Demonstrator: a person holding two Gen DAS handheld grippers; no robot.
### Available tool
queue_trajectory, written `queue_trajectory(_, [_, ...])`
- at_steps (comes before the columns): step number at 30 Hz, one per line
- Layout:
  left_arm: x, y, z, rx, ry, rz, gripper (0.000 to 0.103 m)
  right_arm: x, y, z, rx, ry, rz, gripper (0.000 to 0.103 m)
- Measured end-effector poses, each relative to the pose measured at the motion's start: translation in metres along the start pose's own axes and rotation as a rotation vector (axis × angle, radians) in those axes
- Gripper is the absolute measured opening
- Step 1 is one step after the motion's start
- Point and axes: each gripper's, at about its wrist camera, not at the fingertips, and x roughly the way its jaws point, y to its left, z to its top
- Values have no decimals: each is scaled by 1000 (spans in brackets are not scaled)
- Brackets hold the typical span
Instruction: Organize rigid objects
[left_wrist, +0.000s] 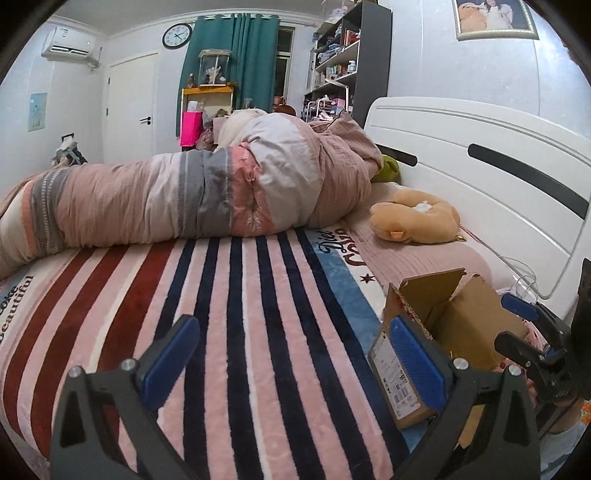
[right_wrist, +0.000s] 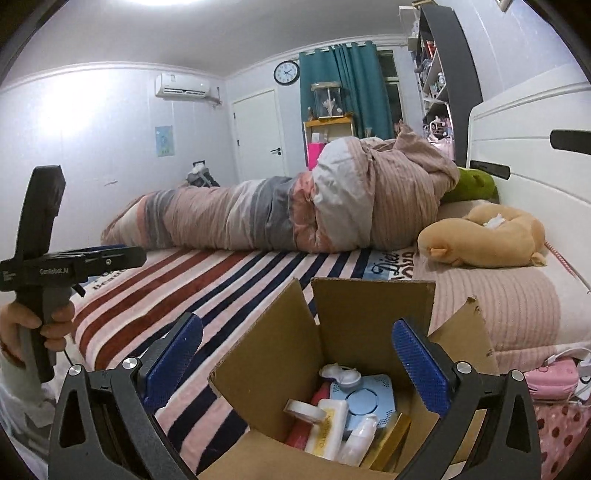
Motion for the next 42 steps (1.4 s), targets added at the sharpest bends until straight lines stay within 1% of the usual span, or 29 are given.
queue_trajectory(11, [5, 3, 0, 3, 11, 21, 102, 1, -1, 0, 11, -1, -10, 103])
queue_trajectory(21, [2, 5, 0, 5, 4, 29, 102, 2, -1, 1, 5, 3, -12, 103])
queue_trajectory(28, [-1, 2, -1, 23, -3, 44, 102, 2, 2, 1, 10, -2, -12, 103])
queue_trajectory(42, [-1, 2, -1, 24, -3, 41, 102, 0, 3, 2, 4, 4, -14, 103])
